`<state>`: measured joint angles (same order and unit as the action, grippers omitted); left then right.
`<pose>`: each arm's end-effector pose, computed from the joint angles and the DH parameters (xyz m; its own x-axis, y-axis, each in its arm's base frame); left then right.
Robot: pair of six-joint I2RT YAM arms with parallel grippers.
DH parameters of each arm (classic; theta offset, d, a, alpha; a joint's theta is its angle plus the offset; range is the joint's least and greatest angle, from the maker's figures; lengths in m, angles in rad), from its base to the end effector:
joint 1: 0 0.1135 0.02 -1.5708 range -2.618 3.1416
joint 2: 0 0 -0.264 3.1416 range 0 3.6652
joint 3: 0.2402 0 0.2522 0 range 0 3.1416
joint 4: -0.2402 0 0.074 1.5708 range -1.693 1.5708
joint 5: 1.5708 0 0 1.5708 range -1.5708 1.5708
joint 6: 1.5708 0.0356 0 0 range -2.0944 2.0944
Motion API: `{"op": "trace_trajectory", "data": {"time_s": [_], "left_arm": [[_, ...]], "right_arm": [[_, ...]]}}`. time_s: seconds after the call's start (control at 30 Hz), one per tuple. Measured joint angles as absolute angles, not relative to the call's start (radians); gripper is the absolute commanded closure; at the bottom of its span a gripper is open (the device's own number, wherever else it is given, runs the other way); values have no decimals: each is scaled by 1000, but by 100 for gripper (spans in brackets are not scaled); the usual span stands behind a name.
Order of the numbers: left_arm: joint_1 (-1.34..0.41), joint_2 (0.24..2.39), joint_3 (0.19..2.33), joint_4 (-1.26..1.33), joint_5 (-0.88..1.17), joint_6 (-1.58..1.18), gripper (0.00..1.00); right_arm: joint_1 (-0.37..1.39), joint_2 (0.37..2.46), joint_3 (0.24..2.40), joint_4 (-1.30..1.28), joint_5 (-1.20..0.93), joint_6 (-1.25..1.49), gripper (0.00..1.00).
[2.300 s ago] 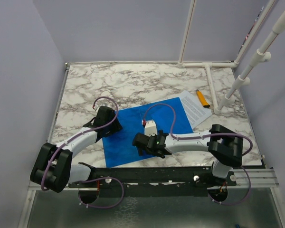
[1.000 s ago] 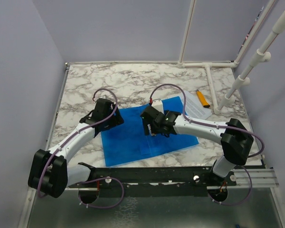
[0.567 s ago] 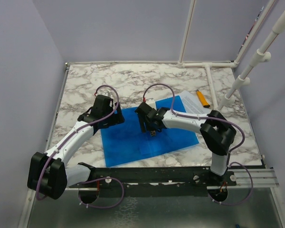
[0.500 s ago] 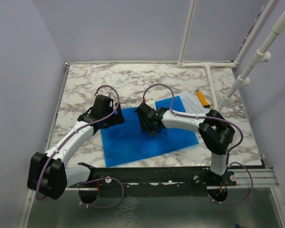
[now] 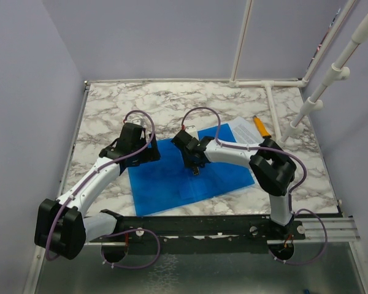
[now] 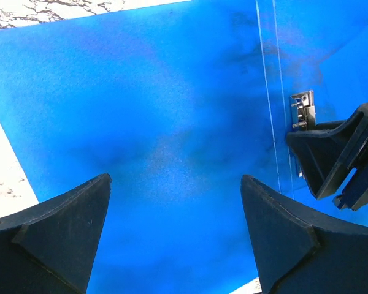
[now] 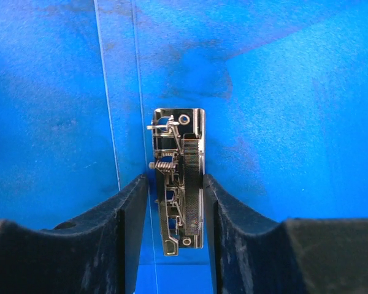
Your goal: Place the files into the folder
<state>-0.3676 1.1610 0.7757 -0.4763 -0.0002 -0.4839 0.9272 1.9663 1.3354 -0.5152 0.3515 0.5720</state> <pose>0.2200 -0.0847 0.2360 -0.7940 -0.1928 -0.5765 -0.0114 0.9530 -0.3028 0.2493 0.3120 0.1632 -0.8202 -0.2464 -0.5163 -0.2639 0.9637 -0.0407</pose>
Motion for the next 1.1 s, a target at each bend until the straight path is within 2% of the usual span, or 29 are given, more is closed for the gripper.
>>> {"op": "trace_trajectory", "data": {"time_s": [0.13, 0.3, 0.73, 1.1], "left_arm": [[-368, 1151, 776, -479, 0, -484, 12], [-368, 1135, 776, -481, -1, -484, 11], [-368, 1100, 776, -482, -10, -484, 10], [-369, 1131, 775, -482, -7, -490, 10]], "right_arm": [[923, 1978, 1349, -514, 352, 570, 72], [921, 2000, 1381, -515, 351, 569, 78], [915, 2111, 1544, -524, 345, 570, 80], [915, 2083, 1495, -506, 364, 556, 79]]}}
